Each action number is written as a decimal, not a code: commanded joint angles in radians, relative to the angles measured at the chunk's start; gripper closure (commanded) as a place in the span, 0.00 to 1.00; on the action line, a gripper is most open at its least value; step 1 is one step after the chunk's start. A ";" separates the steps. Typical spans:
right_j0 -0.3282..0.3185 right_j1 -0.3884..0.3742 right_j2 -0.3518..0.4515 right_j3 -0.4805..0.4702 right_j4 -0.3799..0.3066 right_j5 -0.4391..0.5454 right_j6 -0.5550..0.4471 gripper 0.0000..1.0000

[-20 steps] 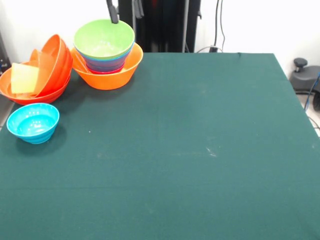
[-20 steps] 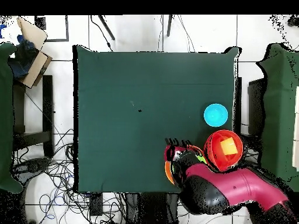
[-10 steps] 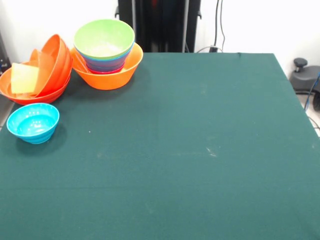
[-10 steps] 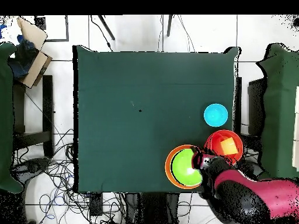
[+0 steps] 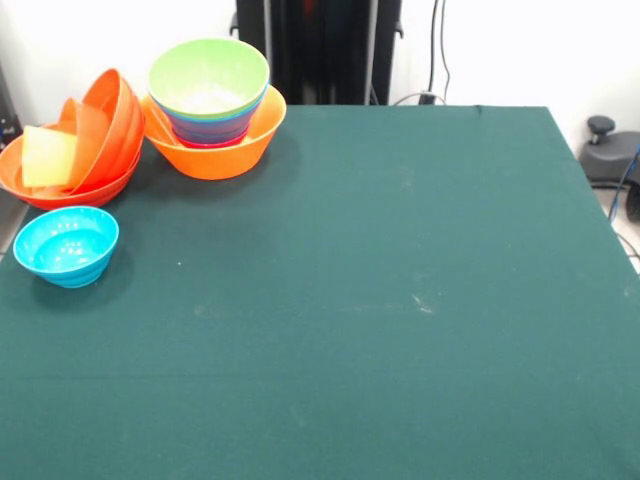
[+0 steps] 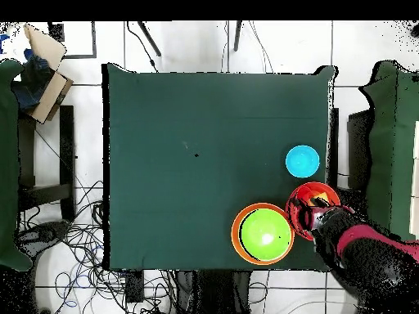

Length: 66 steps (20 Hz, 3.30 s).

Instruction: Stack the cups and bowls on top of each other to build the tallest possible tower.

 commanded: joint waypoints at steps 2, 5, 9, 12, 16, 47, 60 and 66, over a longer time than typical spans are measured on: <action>0.060 0.256 -0.110 -0.150 -0.151 0.112 -0.457 0.00; 0.069 0.299 -0.142 -0.172 -0.185 0.094 -0.475 0.00; 0.074 0.322 -0.172 -0.181 -0.224 0.079 -0.472 0.00; 0.067 0.328 -0.181 -0.181 -0.241 0.082 -0.472 0.00; 0.048 0.302 -0.180 -0.151 -0.258 0.072 -0.439 0.00; 0.395 0.063 -0.512 0.048 -0.519 -0.318 0.094 0.00; 0.349 0.261 -0.582 -0.046 -0.551 -0.381 -0.056 0.00; 0.333 0.276 -0.579 -0.052 -0.550 -0.385 -0.072 0.00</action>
